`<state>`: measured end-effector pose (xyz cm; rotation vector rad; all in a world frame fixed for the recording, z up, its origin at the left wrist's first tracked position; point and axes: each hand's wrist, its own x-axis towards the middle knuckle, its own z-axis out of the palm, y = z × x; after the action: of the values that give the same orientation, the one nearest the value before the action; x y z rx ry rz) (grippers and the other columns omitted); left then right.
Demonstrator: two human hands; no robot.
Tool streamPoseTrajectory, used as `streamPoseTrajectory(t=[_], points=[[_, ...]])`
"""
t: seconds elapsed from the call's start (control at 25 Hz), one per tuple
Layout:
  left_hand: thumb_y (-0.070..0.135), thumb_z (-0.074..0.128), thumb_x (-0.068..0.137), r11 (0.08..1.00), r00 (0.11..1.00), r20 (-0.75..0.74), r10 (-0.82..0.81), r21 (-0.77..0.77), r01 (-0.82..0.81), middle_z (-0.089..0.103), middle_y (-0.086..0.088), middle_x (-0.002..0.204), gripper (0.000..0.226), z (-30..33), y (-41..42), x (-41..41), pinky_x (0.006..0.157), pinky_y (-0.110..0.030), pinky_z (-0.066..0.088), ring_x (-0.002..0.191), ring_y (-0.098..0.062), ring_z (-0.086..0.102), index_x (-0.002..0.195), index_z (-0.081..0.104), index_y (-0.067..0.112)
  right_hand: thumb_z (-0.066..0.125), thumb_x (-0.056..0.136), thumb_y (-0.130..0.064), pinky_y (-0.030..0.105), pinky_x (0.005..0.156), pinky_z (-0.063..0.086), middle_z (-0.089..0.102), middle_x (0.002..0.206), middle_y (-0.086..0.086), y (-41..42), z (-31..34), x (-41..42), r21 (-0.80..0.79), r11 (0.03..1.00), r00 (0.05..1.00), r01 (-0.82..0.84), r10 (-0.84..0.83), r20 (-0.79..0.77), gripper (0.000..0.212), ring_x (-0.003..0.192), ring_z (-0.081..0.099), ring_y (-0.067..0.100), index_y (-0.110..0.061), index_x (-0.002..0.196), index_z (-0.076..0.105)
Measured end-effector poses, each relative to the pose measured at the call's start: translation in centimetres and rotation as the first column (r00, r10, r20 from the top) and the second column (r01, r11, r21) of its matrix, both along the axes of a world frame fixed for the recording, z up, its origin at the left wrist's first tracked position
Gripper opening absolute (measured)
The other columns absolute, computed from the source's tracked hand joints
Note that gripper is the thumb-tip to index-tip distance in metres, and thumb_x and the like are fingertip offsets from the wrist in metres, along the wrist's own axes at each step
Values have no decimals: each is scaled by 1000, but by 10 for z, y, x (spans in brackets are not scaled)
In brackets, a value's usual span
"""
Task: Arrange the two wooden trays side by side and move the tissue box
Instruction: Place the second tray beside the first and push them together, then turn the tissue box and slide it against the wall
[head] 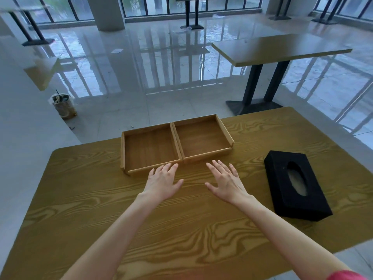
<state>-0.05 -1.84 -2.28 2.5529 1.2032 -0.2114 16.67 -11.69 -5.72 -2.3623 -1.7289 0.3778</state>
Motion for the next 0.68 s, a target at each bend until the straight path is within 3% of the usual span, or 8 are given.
streamPoseTrajectory(t=[0.36,0.68], points=[[41,40,93,991,992,80,94,-98,-86,34,-6,150,60,-2,-54,93,110,-40,31,135,-25,36,144,23,16,46,90,-38,37,118,8,18,154,7,-47,-1,103,22,1000,999,-21,22,-41,63,143,10,19,-20,142,16],[41,41,93,966,982,102,158,-223,-133,34,-5,150,59,-25,-103,169,108,-39,35,136,-24,35,144,24,16,45,91,-37,36,118,7,16,155,7,-83,-11,185,-39,999,1000,-25,24,-12,62,144,9,19,-19,142,16]])
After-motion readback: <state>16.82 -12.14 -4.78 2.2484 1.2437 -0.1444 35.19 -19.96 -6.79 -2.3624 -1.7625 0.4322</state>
